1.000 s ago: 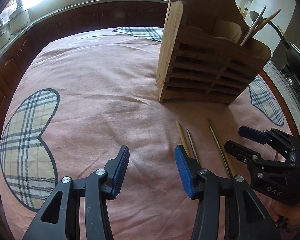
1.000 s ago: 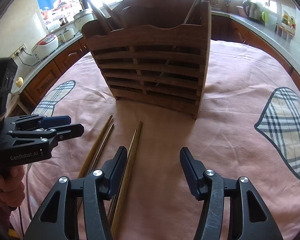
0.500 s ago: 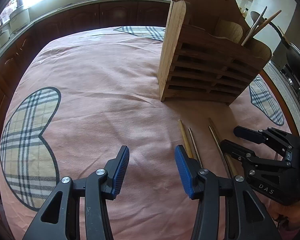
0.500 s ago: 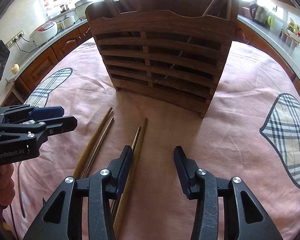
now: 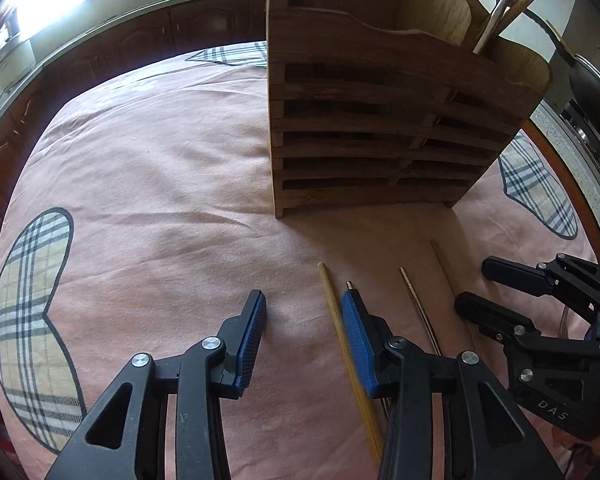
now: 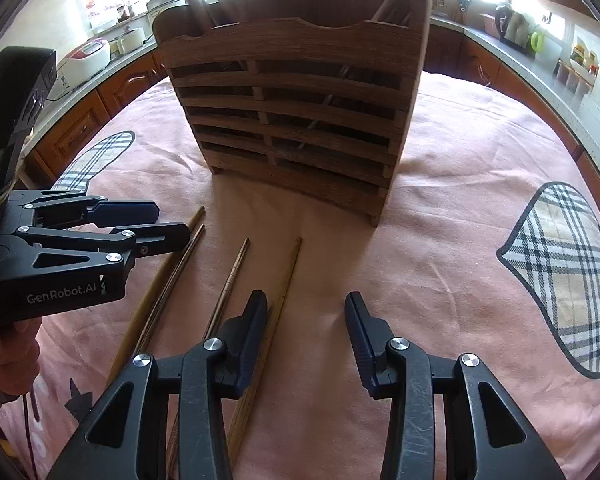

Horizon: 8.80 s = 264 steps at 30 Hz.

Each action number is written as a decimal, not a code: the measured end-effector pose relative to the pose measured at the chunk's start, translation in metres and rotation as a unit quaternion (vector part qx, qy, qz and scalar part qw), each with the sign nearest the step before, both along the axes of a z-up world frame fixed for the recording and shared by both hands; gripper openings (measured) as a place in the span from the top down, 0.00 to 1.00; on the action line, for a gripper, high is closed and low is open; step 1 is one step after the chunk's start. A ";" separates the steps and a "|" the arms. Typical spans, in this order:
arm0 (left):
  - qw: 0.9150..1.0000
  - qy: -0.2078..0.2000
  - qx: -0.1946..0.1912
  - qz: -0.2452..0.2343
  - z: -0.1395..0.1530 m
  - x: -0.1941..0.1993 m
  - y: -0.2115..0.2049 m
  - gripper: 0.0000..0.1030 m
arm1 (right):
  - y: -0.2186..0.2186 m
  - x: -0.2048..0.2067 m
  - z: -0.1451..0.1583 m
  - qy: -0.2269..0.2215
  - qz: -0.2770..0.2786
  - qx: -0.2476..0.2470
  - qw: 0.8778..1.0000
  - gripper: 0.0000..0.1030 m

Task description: Organize utensils

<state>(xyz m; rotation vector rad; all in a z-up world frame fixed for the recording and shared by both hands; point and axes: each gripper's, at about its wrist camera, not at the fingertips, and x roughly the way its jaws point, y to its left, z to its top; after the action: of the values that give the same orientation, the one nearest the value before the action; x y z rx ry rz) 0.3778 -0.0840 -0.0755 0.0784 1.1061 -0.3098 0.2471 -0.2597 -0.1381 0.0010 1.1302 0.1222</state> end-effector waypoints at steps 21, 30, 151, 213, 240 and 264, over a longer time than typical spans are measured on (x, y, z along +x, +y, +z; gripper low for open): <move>1.000 -0.002 0.010 -0.025 -0.009 0.004 -0.002 0.92 | 0.011 0.028 -0.006 0.001 -0.005 0.013 1.000 0.80; 0.998 -0.034 -0.051 0.012 0.024 -0.039 0.027 0.96 | -0.006 -0.004 0.024 -0.033 -0.050 0.094 0.994 0.95; 0.934 -0.278 -0.189 0.125 0.093 0.018 0.055 0.96 | -0.065 0.035 0.150 -0.327 -0.161 0.127 0.922 0.95; 0.938 -0.246 -0.190 0.157 0.100 -0.152 0.092 0.04 | -0.049 -0.076 0.161 -0.312 -0.147 0.161 0.925 0.06; 0.933 -0.304 -0.123 0.146 0.090 -0.349 0.106 0.01 | 0.027 -0.237 0.154 -0.365 -0.072 0.054 0.927 0.00; 0.924 -0.354 -0.031 0.137 0.066 -0.408 0.077 0.01 | 0.044 -0.297 0.130 -0.408 -0.074 0.010 0.910 0.00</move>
<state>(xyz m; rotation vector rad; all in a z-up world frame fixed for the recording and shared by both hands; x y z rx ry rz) -0.0297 -0.0068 -0.0095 -0.0240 0.3761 -0.0469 -0.0501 -0.2158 -0.0085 0.0494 0.2870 -0.0088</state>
